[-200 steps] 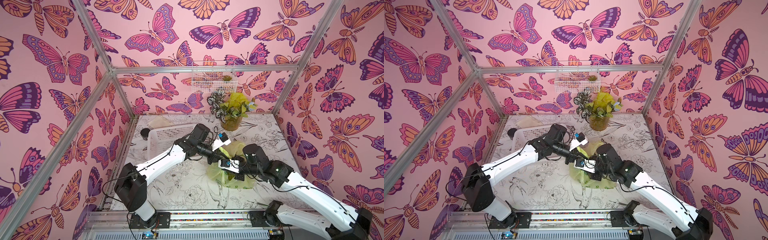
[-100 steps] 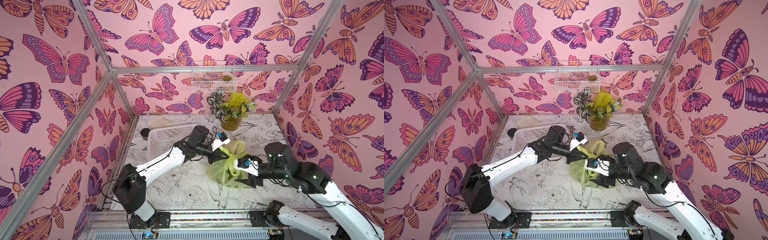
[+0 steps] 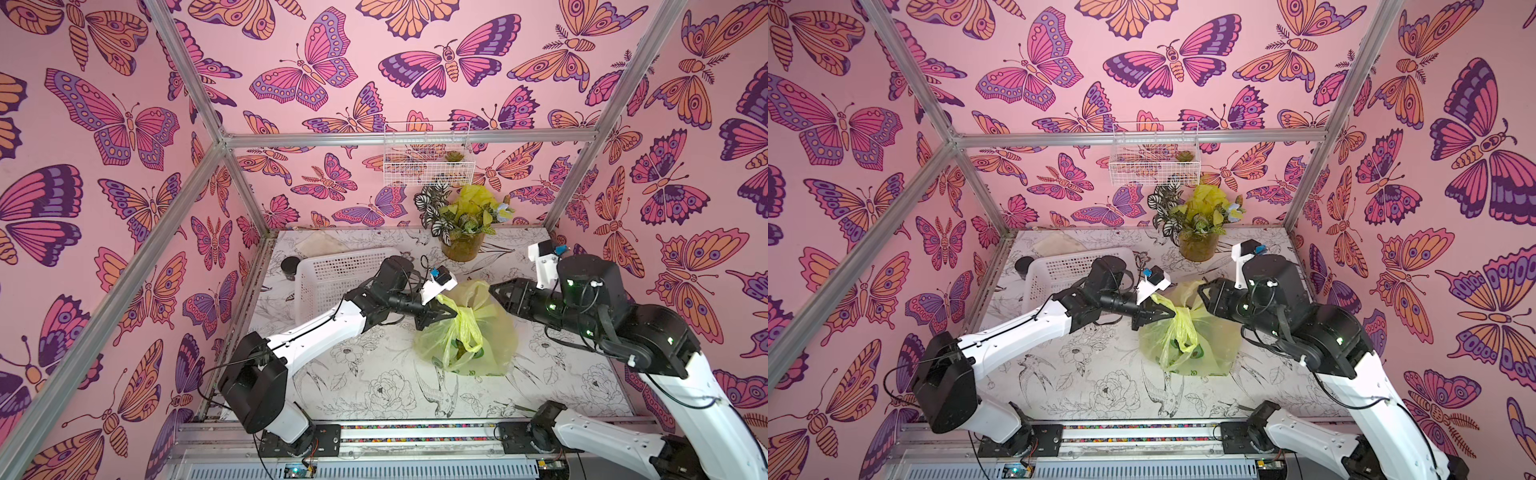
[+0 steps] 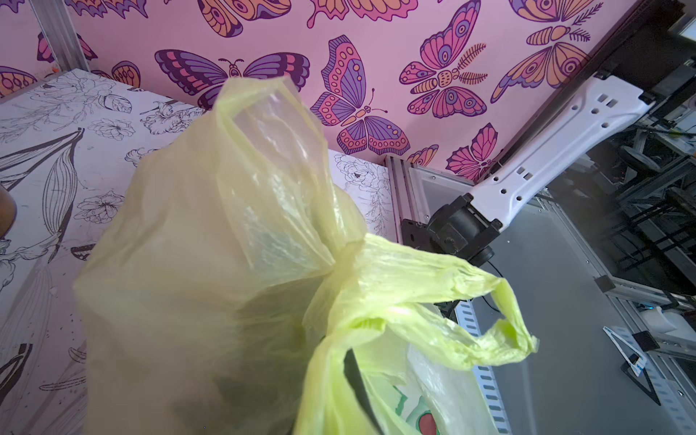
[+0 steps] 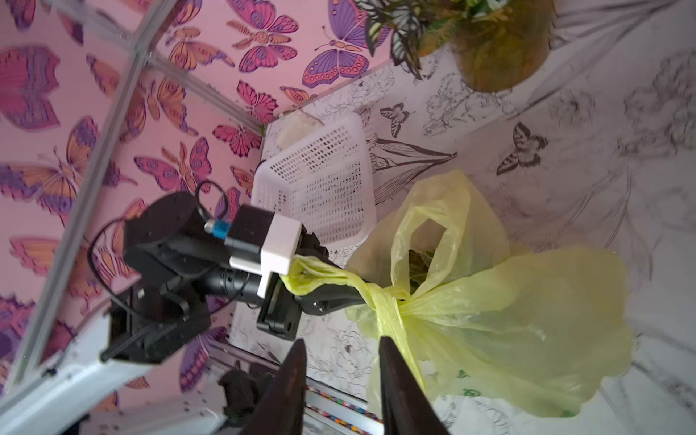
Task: Place the pineapple into a plastic bag & tie a knot
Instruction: Cross the plastic bag at the center of the board.
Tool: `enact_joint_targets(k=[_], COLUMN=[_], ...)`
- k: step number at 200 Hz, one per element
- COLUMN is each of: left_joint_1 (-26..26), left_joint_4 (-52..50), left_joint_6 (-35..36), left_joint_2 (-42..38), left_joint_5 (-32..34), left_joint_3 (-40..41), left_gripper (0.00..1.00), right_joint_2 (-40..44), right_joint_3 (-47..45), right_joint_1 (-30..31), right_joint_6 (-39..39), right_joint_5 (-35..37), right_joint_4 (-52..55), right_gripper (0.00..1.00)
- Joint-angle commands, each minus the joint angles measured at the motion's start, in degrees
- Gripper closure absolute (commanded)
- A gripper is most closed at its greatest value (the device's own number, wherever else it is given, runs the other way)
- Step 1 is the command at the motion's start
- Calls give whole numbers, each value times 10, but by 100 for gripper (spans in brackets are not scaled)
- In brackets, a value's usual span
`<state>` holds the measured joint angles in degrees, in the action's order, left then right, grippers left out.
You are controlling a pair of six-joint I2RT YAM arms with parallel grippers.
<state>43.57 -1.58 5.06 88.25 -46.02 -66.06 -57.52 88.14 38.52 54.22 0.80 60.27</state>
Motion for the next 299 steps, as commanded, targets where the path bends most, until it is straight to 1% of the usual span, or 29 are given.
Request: enact_joint_targets(k=[1, 16, 35, 50, 62, 91, 109, 131, 142, 161, 173, 215, 249, 281, 299], left_joint_1=[4, 5, 9, 12, 15, 20, 22, 23, 23, 24, 24, 27, 33, 42, 49], left_joint_4=[14, 16, 16, 17, 18, 23, 26, 26, 26, 27, 27, 35, 50, 65, 82], left_joint_6=[4, 9, 19, 24, 27, 29, 30, 33, 34, 36, 36, 37, 31, 21, 12], left_joint_2=[-12, -13, -15, -15, -13, -15, -15, -16, -15, -13, -12, -13, -15, -15, -16], left_joint_5=[2, 3, 6, 8, 8, 13, 12, 12, 12, 12, 12, 17, 29, 52, 70], left_joint_3=[12, 15, 19, 20, 19, 20, 21, 22, 22, 19, 17, 15, 19, 21, 25], left_gripper=[100, 100, 100, 100, 100, 100, 100, 100, 100, 100, 100, 100, 100, 100, 100], right_joint_2=[-26, -23, -16, -12, -9, 24, 41, 50, 53, 60, 65, 78, 82, 85, 93], right_joint_3=[-12, -61, -111, -133, -148, -216, -239, -250, -257, -263, -271, -311, -341, -367, -382], right_joint_1=[-19, -19, -19, -20, -19, -19, -20, -19, -19, -19, -20, -19, -16, 0, 17], right_joint_6=[202, 273, 362, 412, 437, 503, 513, 512, 514, 513, 514, 551, 598, 648, 680], right_joint_5=[-72, -128, -155, -150, -143, -110, -84, -69, -69, -61, -55, -60, -64, -62, -41], right_joint_4=[28, -56, -151, -183, -187, -209, -214, -211, -214, -202, -193, -228, -262, -279, -282], right_gripper=[62, 56, 54, 52, 47, 45, 44, 44, 45, 52, 52, 50, 48, 46, 44])
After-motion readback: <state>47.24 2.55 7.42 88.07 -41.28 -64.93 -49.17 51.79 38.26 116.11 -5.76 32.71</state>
